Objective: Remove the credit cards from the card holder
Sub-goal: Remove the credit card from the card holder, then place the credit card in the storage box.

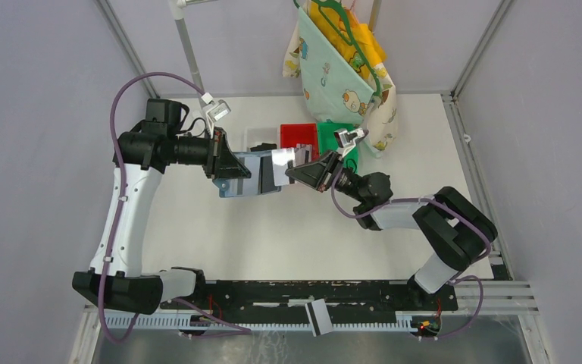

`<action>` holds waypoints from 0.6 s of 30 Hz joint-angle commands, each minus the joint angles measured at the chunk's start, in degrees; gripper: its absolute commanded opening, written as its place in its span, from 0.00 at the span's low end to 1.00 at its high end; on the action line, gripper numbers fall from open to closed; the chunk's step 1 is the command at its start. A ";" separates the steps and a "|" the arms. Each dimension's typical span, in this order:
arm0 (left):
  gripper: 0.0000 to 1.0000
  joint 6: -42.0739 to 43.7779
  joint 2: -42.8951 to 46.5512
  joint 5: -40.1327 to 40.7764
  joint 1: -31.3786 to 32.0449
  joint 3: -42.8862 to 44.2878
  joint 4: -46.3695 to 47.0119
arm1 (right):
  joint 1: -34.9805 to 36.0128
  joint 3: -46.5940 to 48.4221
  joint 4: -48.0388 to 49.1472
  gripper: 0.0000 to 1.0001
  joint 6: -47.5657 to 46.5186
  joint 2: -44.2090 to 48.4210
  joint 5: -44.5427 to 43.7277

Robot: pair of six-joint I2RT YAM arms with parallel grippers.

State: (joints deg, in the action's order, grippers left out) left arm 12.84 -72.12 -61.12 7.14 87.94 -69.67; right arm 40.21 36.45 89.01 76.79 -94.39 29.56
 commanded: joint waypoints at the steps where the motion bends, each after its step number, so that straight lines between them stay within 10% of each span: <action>1: 0.09 -2.22 -0.01 -1.11 0.07 3.28 2.08 | -3.82 -3.28 13.92 0.00 0.91 3.64 2.22; 18: 0.08 -0.17 1.75 9.95 0.03 1.88 1.82 | -13.42 11.21 -47.19 0.00 -33.91 3.91 -3.94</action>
State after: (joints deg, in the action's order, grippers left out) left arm 12.86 -72.25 -51.88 7.14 88.62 -69.69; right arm 27.05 39.94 58.11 54.00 -86.50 29.56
